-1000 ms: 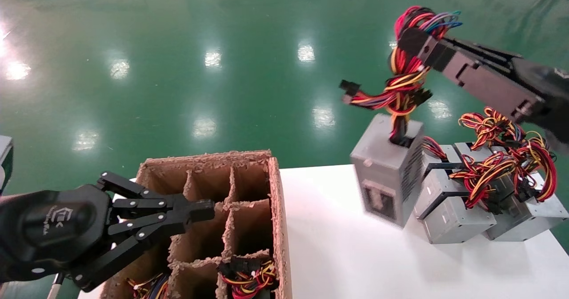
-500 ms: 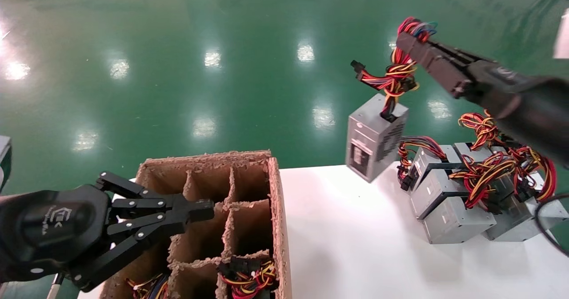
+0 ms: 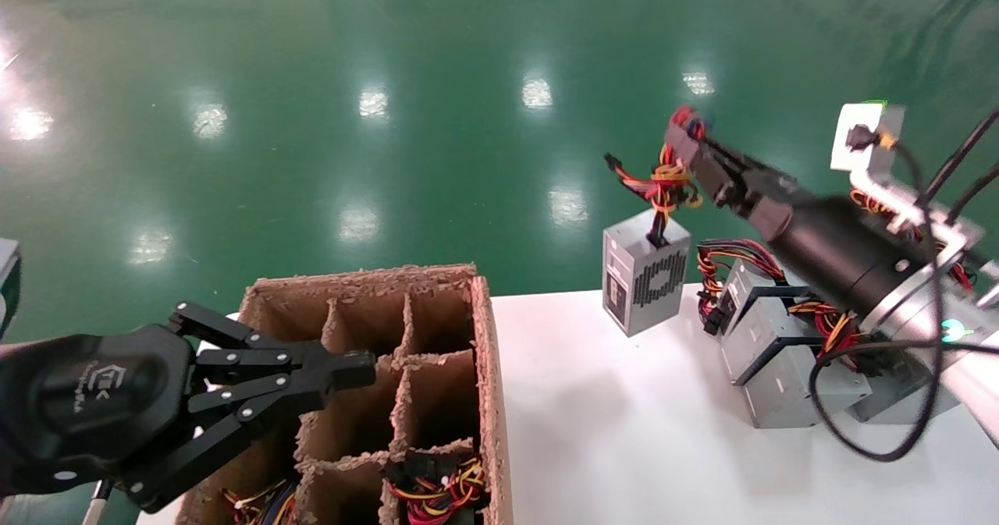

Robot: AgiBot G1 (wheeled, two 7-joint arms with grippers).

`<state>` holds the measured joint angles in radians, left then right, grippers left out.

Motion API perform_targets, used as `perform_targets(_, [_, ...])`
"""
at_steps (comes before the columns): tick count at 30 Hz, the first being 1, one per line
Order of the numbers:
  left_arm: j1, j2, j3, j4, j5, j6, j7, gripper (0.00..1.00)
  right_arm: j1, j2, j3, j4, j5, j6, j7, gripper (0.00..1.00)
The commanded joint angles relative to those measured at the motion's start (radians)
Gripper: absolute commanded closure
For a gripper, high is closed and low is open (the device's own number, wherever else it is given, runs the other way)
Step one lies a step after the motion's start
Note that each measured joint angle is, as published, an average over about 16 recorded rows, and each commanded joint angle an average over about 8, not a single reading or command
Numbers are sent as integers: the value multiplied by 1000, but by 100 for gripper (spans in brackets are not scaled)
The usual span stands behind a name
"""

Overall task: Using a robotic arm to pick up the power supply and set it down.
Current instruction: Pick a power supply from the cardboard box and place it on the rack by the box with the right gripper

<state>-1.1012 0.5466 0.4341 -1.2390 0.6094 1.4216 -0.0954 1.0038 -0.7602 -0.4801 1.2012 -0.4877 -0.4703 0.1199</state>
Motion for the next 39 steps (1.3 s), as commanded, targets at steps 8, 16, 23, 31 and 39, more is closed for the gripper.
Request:
perform_targets(8, [0,0,0,0,0,0,0,100,-8,-88,4,-113,-9,42,-46,100])
perform_targets(16, [0,0,0,0,0,0,0,100,34,-133,16,-260,-15,6,-87,100])
perform_targets(23, [0,0,0,0,0,0,0,100,82,-182,31,-400,-24,-5,-137,100])
perform_targets(31, [0,0,0,0,0,0,0,100,131,-234,50,-531,-40,16,-208,100])
perform_targets(39, [0,0,0,0,0,0,0,100,135,-279,102,-581,-29,58,-290,100])
